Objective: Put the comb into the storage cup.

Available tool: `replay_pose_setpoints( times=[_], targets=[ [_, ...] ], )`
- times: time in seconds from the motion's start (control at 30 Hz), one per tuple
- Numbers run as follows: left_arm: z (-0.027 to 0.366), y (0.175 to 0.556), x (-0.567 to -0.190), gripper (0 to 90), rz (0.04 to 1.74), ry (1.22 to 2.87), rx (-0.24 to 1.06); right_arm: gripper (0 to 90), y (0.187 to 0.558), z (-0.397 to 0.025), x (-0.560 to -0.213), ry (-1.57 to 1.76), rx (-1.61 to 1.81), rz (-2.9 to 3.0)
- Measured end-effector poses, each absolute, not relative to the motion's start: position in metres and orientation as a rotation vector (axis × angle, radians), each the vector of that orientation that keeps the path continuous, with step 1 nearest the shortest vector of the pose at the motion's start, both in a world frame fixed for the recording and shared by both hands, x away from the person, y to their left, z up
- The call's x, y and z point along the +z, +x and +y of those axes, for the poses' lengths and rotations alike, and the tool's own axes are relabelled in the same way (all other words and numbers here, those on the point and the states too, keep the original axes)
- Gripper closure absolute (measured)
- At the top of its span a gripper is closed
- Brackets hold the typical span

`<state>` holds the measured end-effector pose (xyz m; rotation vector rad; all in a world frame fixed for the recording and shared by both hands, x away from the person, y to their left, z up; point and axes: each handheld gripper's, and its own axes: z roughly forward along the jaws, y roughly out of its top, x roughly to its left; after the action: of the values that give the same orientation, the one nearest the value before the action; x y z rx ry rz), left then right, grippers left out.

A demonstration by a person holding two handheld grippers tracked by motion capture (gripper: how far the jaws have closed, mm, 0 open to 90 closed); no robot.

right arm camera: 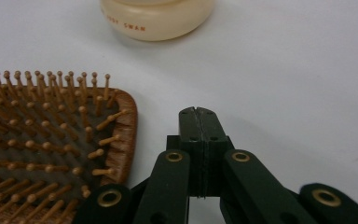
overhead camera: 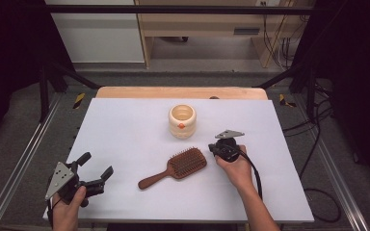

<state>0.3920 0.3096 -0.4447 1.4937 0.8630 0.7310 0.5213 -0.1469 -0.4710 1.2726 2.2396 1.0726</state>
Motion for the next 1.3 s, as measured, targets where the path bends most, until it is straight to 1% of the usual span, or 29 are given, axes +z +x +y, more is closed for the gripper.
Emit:
replay_pose_setpoints(
  times=[0.3,0.83,1.3],
  targets=[
    [0.310,0.392,-0.445,3.3,0.862,1.497,0.729,90.0,0.521,-0.137,-0.479,1.268,1.087,2.277],
    [0.309,0.393,-0.445,3.4,0.859,1.506,0.727,90.0,0.513,-0.126,-0.479,1.266,1.107,2.306],
    [0.308,0.392,-0.445,3.4,0.855,1.511,0.725,90.0,0.499,-0.084,-0.480,1.166,1.143,2.376]
  ],
)
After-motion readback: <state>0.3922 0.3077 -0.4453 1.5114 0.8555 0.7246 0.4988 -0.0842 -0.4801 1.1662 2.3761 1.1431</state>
